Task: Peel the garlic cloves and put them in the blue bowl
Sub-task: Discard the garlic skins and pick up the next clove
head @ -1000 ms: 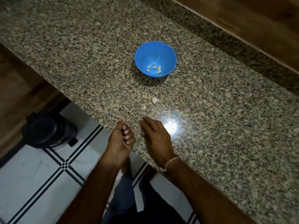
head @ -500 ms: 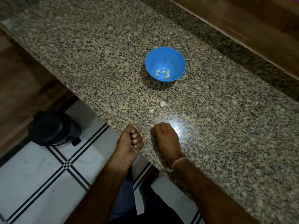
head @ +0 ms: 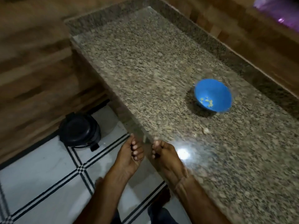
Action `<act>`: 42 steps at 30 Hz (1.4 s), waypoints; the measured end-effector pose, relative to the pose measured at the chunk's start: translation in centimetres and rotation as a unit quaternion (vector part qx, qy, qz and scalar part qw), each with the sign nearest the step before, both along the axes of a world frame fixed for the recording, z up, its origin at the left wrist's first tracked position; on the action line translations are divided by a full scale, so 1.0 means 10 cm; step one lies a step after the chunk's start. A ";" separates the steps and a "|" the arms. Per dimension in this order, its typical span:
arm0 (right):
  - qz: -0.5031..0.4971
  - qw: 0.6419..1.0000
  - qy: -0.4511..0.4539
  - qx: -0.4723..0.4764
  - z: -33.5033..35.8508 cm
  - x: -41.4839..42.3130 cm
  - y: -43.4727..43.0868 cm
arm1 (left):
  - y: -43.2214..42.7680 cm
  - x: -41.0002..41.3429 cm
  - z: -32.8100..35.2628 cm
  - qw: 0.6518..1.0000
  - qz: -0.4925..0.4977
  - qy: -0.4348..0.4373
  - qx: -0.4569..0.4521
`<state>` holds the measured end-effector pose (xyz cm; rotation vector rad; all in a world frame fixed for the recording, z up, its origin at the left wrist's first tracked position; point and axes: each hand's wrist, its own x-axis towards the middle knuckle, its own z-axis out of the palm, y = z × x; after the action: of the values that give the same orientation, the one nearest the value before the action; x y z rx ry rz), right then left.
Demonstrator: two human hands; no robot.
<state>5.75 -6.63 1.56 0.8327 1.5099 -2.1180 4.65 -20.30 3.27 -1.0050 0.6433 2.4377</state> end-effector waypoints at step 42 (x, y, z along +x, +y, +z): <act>0.136 0.953 -0.270 0.013 -4.54 -2.52 -5.20 | -4.93 -1.80 -4.67 0.927 0.266 -0.263 0.029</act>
<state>-19.47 -58.64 -43.79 1.0405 1.2705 -1.5110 -13.35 -69.58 -43.44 -1.9117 0.1155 2.4020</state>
